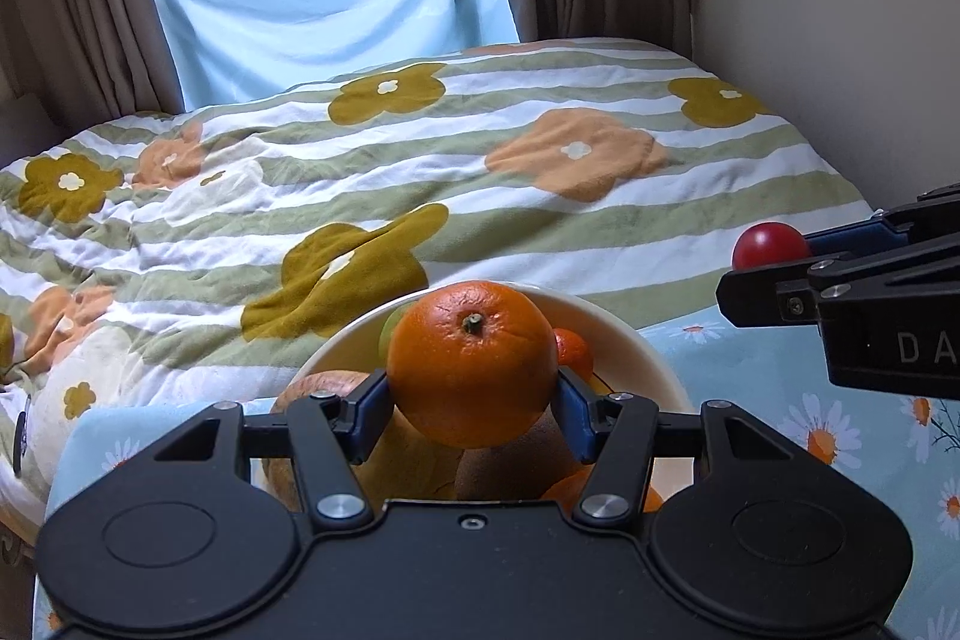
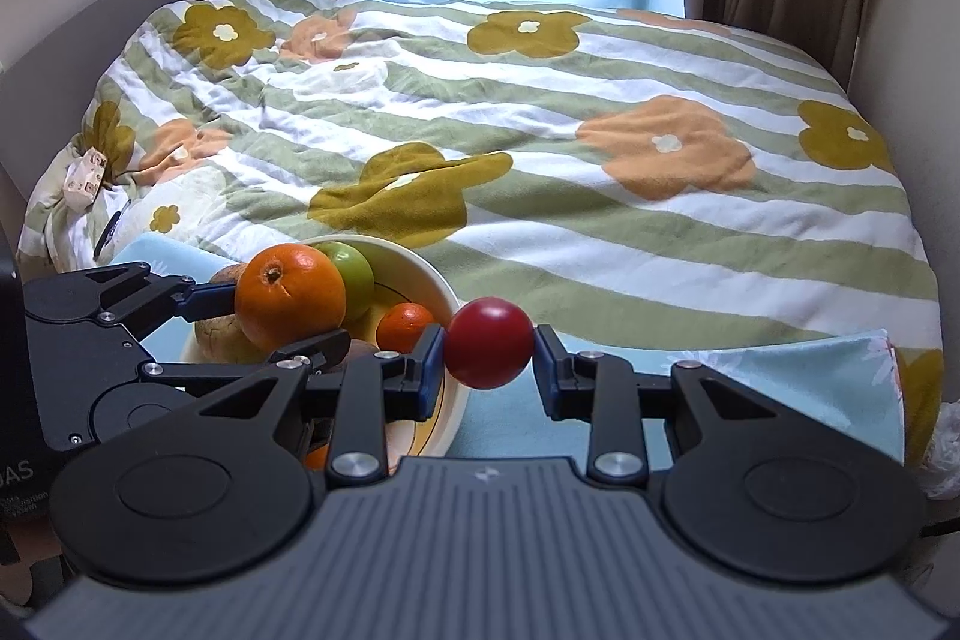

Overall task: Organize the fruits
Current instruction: 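Open the left tool to set the orange in the bowl while the right tool releases the tomato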

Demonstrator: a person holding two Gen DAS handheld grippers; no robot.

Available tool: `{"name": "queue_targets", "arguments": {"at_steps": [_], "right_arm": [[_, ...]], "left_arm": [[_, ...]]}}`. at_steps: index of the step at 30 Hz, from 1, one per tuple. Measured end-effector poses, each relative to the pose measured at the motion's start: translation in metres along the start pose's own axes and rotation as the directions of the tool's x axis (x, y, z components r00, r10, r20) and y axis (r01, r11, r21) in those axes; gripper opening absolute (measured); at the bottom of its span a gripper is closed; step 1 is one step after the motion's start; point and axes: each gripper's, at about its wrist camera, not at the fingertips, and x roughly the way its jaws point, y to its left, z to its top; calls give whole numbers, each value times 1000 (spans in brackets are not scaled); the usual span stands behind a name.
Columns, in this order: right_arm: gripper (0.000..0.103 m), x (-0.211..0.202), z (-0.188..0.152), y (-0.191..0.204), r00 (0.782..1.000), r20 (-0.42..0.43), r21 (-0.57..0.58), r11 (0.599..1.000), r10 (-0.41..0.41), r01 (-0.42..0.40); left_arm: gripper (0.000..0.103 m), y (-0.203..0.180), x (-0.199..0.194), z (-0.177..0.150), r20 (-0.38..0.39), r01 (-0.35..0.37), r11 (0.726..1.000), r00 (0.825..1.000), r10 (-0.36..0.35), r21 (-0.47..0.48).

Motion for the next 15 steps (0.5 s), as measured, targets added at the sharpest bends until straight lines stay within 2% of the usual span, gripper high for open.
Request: {"name": "queue_targets", "arguments": {"at_steps": [15], "right_arm": [[46, 5, 2, -5, 1000, -3, 2, 1000, 0, 0]], "left_arm": [[61, -9, 18, 1, -34, 0, 1000, 999, 0, 3]]}}
